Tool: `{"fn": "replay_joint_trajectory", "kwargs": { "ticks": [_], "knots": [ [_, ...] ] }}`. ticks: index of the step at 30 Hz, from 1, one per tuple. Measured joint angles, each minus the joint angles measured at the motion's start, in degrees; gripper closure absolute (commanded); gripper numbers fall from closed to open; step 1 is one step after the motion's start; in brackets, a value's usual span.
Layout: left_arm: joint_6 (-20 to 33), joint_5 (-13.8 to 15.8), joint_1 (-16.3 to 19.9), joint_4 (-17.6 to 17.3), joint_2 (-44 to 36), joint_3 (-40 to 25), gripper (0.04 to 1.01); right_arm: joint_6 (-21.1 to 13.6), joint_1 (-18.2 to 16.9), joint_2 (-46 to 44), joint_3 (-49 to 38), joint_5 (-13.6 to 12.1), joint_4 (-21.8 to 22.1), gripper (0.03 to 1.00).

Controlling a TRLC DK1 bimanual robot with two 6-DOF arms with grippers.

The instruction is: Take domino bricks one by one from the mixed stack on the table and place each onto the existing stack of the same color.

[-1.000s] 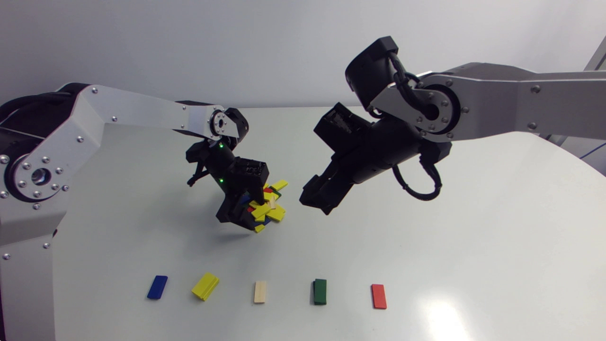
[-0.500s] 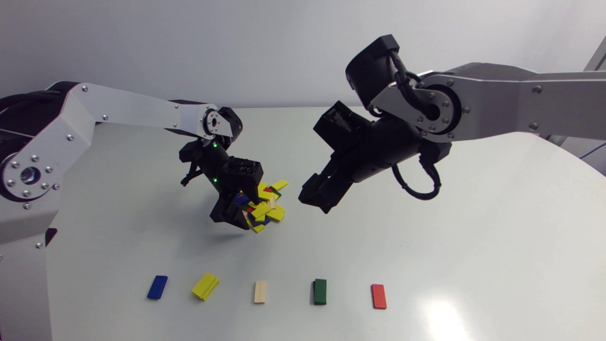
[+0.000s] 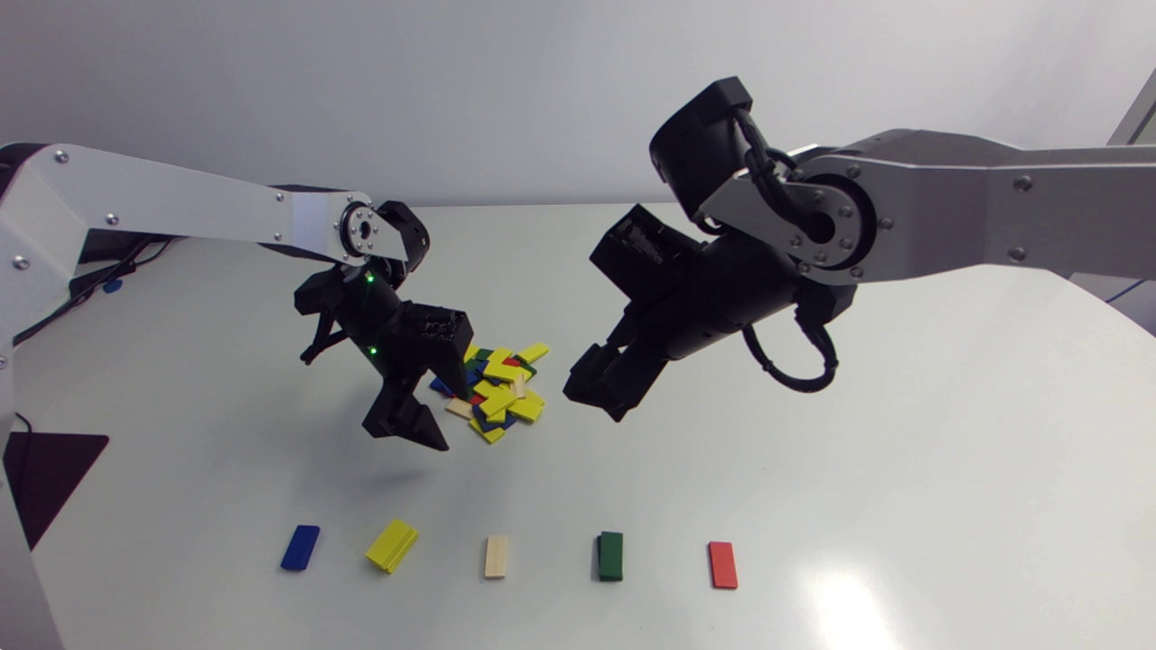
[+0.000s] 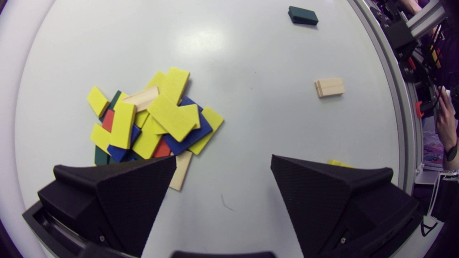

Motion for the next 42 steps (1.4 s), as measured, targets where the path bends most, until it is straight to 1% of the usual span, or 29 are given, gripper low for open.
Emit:
{"fn": "replay_joint_trajectory", "kwargs": {
  "ticks": [5, 12, 24, 33, 42],
  "knots": [
    [0.0, 0.0, 0.0, 1.5, -0.1, -1.8, 0.105, 0.2, 0.1, -0.9, -0.5, 0.0, 0.0, 0.066],
    [0.0, 0.0, -0.7, 2.7, -0.1, -1.9, 0.105, 0.5, 0.1, -1.8, -0.7, 0.0, 0.1, 0.066],
    [0.0, 0.0, -1.9, 2.7, 1.6, -1.6, 0.105, 0.7, 0.1, -2.0, -1.4, 0.0, 0.1, 0.066],
    [0.0, 0.0, -1.7, 2.7, 2.6, 0.2, 0.105, 0.7, 0.1, -2.0, -1.4, 0.0, 0.1, 0.066],
    [0.0, 0.0, -0.5, 2.7, 3.2, 0.9, 0.105, 0.7, 0.1, -2.0, -1.4, 0.0, 0.2, 0.066]
  ]
}}
